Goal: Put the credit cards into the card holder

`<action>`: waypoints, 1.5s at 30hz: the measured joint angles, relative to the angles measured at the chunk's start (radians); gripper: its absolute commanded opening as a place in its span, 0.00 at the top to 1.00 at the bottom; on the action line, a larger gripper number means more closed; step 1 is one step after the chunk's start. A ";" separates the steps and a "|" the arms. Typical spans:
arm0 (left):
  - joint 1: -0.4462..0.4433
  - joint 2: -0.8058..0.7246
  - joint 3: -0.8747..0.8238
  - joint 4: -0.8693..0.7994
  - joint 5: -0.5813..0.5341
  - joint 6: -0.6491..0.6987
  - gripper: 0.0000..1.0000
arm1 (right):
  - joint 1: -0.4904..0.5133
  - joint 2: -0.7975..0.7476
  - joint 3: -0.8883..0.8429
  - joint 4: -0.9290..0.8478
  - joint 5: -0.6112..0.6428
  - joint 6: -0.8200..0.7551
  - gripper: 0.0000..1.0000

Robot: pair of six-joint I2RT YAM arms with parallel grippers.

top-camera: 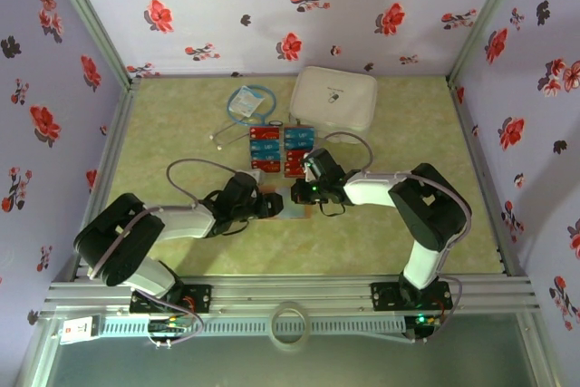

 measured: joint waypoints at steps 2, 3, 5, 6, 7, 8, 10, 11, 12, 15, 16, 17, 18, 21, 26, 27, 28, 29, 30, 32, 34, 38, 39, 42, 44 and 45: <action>-0.010 0.005 0.013 -0.019 -0.015 0.010 0.44 | 0.002 0.000 0.000 0.005 0.000 0.001 0.94; -0.015 0.009 0.022 -0.031 -0.024 0.017 0.45 | 0.003 0.000 0.000 0.006 0.000 0.003 0.94; -0.027 0.016 0.039 -0.053 -0.040 0.032 0.45 | 0.003 0.000 -0.001 0.011 0.000 0.003 0.94; -0.034 0.021 0.049 -0.069 -0.053 0.040 0.45 | 0.004 0.000 -0.002 0.014 0.000 0.004 0.94; -0.040 0.025 0.058 -0.083 -0.064 0.048 0.45 | 0.004 0.000 -0.004 0.017 0.000 0.004 0.94; -0.048 0.029 0.068 -0.098 -0.077 0.056 0.46 | 0.004 0.000 -0.006 0.018 0.000 0.007 0.94; -0.064 0.037 0.087 -0.131 -0.107 0.075 0.48 | 0.004 0.000 -0.009 0.022 0.000 0.008 0.94; -0.072 0.041 0.098 -0.148 -0.124 0.084 0.49 | 0.004 0.000 -0.011 0.024 0.000 0.008 0.94; -0.080 0.045 0.106 -0.163 -0.139 0.090 0.50 | 0.004 0.000 -0.012 0.024 0.000 0.009 0.94; -0.100 0.060 0.132 -0.206 -0.186 0.113 0.55 | 0.004 0.000 -0.012 0.024 0.000 0.010 0.93; -0.105 0.063 0.139 -0.219 -0.199 0.119 0.56 | 0.004 0.000 -0.012 0.024 0.000 0.010 0.93; -0.111 0.070 0.148 -0.232 -0.214 0.128 0.58 | 0.004 0.000 -0.013 0.024 0.000 0.010 0.92; -0.117 0.076 0.157 -0.245 -0.229 0.134 0.58 | 0.004 0.000 -0.013 0.024 0.000 0.010 0.91; -0.131 0.092 0.177 -0.267 -0.259 0.146 0.60 | 0.004 -0.006 -0.013 0.022 0.000 0.012 0.81; -0.145 0.109 0.192 -0.269 -0.284 0.154 0.60 | -0.002 -0.066 -0.015 0.000 0.004 0.013 0.59; -0.146 0.109 0.192 -0.269 -0.287 0.154 0.60 | -0.003 -0.084 -0.017 -0.006 0.005 0.014 0.56; -0.147 0.111 0.192 -0.269 -0.289 0.154 0.60 | -0.005 -0.100 -0.018 -0.008 0.008 0.014 0.54; -0.147 0.111 0.192 -0.269 -0.290 0.154 0.60 | -0.008 -0.117 -0.019 -0.010 0.010 0.016 0.51; -0.148 0.111 0.192 -0.269 -0.292 0.154 0.60 | -0.011 -0.130 -0.021 -0.010 0.012 0.019 0.50; -0.148 0.111 0.192 -0.269 -0.293 0.154 0.60 | -0.016 -0.145 -0.026 -0.010 0.016 0.019 0.48; -0.148 0.111 0.192 -0.269 -0.293 0.155 0.60 | -0.018 -0.146 -0.033 -0.010 0.017 0.019 0.47; -0.149 0.111 0.192 -0.269 -0.293 0.155 0.60 | -0.018 -0.134 -0.050 -0.005 0.014 0.033 0.47; -0.149 0.111 0.192 -0.269 -0.293 0.155 0.60 | -0.018 -0.126 -0.052 0.000 0.011 0.037 0.47; -0.149 0.111 0.192 -0.269 -0.293 0.157 0.60 | -0.018 -0.098 -0.055 0.022 -0.001 0.055 0.49; -0.149 0.111 0.192 -0.269 -0.294 0.158 0.60 | -0.018 -0.081 -0.055 0.032 -0.011 0.064 0.50; -0.149 0.111 0.192 -0.269 -0.295 0.158 0.60 | -0.018 -0.073 -0.055 0.039 -0.019 0.069 0.50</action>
